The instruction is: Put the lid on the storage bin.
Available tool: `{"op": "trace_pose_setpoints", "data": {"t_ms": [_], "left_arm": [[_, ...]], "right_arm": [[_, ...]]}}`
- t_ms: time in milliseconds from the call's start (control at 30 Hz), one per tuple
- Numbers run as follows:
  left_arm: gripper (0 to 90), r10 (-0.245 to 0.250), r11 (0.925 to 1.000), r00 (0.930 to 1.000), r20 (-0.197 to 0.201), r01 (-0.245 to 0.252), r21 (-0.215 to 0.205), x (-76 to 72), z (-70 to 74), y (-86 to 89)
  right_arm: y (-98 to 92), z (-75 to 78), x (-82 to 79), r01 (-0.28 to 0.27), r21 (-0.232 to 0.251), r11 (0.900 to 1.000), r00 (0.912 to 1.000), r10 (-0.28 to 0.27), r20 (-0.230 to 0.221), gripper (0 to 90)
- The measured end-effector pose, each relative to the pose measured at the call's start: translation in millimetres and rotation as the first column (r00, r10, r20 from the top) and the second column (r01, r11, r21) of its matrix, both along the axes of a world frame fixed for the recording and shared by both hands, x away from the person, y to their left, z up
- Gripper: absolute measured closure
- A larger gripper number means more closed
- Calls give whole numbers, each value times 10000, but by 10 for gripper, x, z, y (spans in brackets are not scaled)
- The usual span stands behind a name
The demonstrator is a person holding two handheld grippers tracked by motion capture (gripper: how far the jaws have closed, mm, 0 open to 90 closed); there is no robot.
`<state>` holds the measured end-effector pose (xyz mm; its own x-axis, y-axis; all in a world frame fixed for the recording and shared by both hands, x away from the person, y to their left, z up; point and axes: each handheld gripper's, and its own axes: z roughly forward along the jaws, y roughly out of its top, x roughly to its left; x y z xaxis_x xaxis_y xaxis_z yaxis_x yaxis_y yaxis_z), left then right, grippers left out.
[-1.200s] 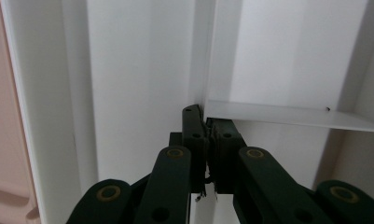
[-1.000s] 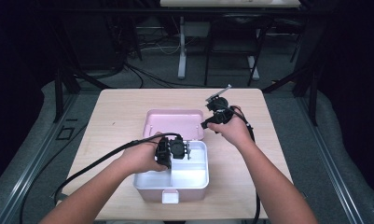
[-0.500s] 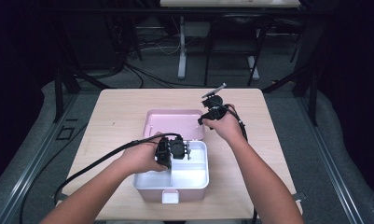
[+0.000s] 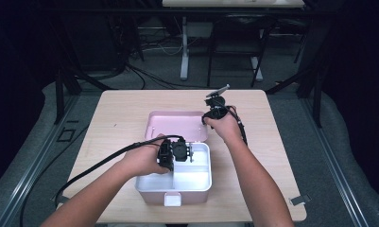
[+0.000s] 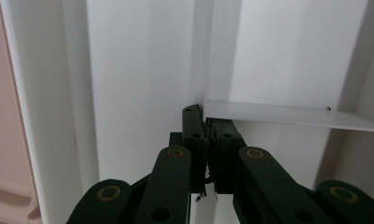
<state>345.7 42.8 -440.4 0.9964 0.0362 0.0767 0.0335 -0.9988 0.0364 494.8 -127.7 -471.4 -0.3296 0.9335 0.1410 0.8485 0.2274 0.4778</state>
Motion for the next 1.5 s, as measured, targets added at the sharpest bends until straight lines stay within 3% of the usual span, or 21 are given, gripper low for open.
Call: {"op": "trace_pose_setpoints", "data": {"t_ms": [300, 400, 533, 633, 867, 1033, 1267, 1500], "left_arm": [[865, -1, 10000, 10000, 1, 1, 6, 0, 0, -1], [865, 3, 10000, 10000, 3, -3, 1, 0, 0, 0], [865, 4, 10000, 10000, -5, -4, -1, 1, 0, -1], [865, 9, 10000, 10000, -18, -9, -2, 2, -1, -1], [866, 20, 10000, 10000, -55, -20, -2, 3, -1, -1], [866, 45, 10000, 10000, -76, -45, -9, 2, -2, 0], [865, 9, 10000, 10000, -55, -8, 23, 5, 0, -1], [866, 21, 10000, 10000, -81, -22, -25, 9, -4, 2]], "right_arm": [[108, -21, -1, 47, -133, 9999, 9992, -52, -406, 755], [126, -10, -3, 228, -210, 9995, 9985, -238, -486, 787], [101, 17, -5, 640, 122, 9979, 9956, -630, -692, 806], [113, 36, -18, 781, 95, 9969, 9947, -773, -674, 816], [119, 98, -52, 913, 117, 9958, 9948, -906, -465, 832], [82, 183, -88, 998, 505, 9937, 9947, -984, -302, 840], [-10, 343, -189, 791, 1241, 9891, 9959, -839, 335, 852], [-54, 494, -329, 419, 1557, 9869, 9922, -594, 1097, 859]]}}
